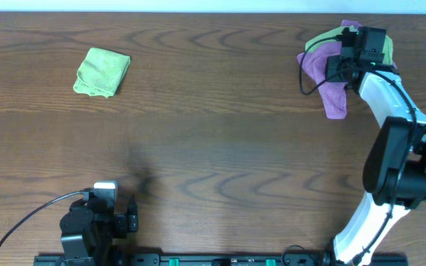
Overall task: Fold the cloth
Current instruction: 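Reach right gripper to the cloth pile and grasp the purple cloth, then lift the purple cloth with right gripper and drag it toward center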
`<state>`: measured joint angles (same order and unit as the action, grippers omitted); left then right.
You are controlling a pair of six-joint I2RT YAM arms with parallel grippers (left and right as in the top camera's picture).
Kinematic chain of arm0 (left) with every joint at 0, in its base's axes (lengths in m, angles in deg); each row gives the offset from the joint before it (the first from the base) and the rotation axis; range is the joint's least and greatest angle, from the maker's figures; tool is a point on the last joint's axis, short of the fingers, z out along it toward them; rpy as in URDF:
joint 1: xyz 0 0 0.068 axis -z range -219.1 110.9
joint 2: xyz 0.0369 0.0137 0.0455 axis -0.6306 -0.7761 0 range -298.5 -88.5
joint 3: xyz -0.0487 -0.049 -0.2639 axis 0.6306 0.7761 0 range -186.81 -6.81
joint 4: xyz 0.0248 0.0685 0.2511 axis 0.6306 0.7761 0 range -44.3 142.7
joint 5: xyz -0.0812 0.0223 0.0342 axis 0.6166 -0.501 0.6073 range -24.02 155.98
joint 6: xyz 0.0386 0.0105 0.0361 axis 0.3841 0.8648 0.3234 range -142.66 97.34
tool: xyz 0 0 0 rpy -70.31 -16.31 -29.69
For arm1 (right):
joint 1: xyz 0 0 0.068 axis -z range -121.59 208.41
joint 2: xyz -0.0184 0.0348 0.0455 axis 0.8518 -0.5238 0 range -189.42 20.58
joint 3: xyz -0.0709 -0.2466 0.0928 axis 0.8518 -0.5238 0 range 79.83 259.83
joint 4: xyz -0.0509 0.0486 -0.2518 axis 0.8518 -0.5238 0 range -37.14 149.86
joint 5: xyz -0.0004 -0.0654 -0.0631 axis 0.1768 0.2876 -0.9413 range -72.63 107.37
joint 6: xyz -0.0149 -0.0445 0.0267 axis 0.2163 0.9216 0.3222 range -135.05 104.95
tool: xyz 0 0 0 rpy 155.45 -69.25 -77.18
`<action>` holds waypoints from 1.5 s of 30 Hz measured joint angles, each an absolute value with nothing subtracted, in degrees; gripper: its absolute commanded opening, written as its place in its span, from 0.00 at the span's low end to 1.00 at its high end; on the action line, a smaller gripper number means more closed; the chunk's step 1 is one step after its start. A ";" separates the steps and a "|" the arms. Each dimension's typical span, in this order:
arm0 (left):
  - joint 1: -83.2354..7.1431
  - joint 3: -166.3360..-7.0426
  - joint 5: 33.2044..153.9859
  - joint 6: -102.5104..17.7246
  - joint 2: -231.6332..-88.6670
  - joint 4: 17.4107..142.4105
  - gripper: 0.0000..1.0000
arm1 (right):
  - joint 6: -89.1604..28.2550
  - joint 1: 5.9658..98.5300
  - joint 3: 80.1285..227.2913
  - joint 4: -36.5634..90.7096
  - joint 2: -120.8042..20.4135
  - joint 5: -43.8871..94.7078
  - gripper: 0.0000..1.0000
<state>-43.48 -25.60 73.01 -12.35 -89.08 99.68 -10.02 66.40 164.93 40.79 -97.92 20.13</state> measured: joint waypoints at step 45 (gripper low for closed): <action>-43.48 -25.60 73.01 -12.35 -89.08 99.66 0.95 | -4.44 13.55 166.14 16.83 -69.96 33.68 0.01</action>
<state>-43.48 -25.60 73.01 -12.35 -89.08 99.66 -4.44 13.55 166.14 16.83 -69.96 33.68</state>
